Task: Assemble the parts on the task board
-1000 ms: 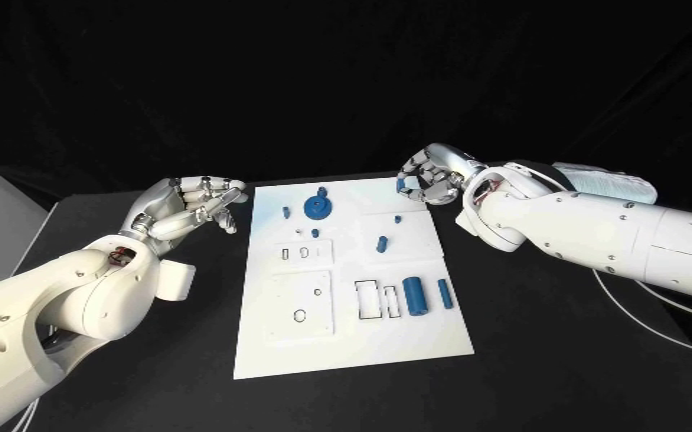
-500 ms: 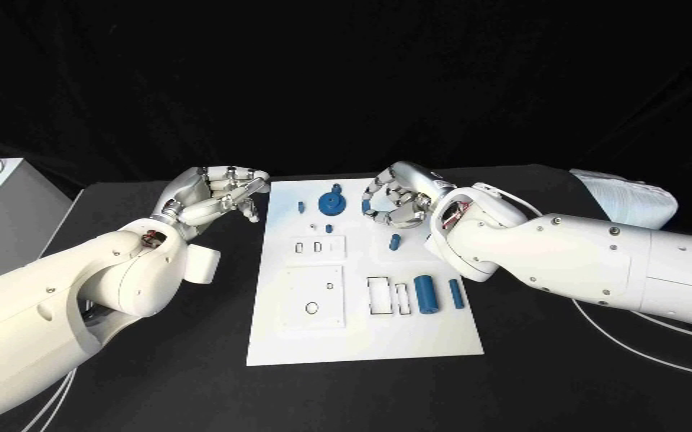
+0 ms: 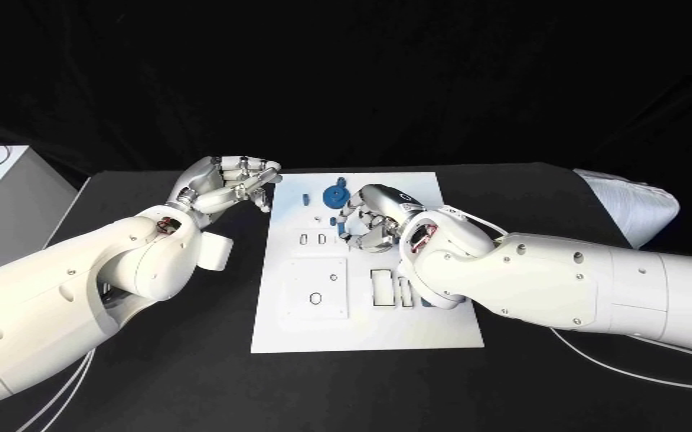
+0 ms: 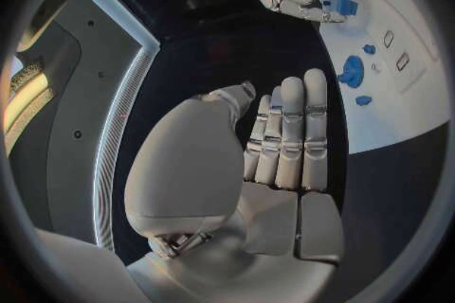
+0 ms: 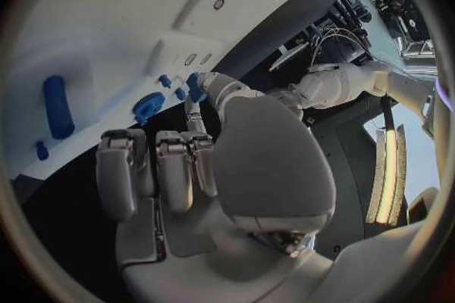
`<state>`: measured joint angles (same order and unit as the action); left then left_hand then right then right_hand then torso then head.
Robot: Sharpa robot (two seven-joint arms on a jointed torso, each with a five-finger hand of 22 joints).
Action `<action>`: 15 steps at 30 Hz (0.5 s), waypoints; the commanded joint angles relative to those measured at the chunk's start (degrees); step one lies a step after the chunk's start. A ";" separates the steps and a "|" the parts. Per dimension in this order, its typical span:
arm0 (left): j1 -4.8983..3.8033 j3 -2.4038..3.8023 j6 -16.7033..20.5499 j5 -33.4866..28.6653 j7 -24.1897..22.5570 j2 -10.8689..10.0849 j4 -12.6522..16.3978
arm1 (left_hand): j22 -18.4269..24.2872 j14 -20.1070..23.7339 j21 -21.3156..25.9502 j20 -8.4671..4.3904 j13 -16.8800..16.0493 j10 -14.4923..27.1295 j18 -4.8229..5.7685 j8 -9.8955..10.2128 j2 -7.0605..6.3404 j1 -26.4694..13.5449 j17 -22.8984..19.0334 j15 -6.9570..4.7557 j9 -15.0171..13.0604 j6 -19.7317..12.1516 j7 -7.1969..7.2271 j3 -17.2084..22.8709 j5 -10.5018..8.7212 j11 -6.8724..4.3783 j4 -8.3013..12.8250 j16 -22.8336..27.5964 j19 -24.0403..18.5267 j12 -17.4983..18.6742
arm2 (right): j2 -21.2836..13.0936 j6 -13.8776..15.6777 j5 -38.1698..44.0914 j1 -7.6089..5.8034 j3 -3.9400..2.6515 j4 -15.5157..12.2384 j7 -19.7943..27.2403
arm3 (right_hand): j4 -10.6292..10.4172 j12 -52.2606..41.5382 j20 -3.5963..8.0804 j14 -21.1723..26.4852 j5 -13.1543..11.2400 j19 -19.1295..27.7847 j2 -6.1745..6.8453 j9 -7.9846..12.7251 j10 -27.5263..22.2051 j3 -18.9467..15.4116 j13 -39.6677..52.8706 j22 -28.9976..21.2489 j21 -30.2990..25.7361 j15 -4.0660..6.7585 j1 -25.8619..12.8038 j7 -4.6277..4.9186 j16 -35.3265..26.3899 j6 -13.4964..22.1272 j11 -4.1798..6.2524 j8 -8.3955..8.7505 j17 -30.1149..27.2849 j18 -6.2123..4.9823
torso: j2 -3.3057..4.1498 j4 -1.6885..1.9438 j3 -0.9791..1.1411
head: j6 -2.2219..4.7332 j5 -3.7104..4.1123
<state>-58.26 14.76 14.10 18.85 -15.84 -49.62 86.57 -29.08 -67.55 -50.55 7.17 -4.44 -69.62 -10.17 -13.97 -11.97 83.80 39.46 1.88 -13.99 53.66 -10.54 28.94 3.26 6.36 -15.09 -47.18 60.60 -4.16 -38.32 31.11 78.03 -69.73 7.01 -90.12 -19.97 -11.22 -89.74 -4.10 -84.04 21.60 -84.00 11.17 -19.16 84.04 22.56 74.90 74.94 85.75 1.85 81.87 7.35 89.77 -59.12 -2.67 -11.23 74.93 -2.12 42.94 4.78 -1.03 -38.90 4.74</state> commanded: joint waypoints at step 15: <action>-0.03 0.03 -0.59 0.58 0.47 0.00 0.25 | -0.08 0.26 -0.27 0.07 -0.05 0.43 -0.34 0.36 -0.36 0.08 -0.10 0.07 -0.12 -0.41 -0.01 0.28 -0.33 0.04 -0.17 0.18 -0.44 0.23 | 4.45 3.50 9.38 2.33 0.14 2.25 -7.58 | -0.12 -0.26 0.37 -5.96 0.24 -4.05 0.44 -0.13 5.96 0.40 15.10 9.98 -0.17 0.11 -0.85 -0.24 0.23 -0.19 0.23 -0.42 15.07 0.76 | 0.03 -0.05 -0.04 | -0.82 -0.36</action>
<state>-58.27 14.76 14.07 19.08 -15.34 -49.68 86.68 -29.08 -67.55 -50.54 7.17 -4.44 -69.63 -10.17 -13.97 -11.97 83.80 39.41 1.88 -14.06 53.66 -10.54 28.94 3.26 6.36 -15.09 -47.19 60.60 -4.16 -33.99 33.37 84.22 -67.44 7.18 -87.89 -26.05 -11.38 -89.74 -4.11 -84.05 21.59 -84.00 11.48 -19.21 84.04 22.72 74.90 74.93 85.75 1.84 81.56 7.15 89.77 -59.15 -2.67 -11.46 74.93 -2.12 42.96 4.78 -1.10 -39.62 4.43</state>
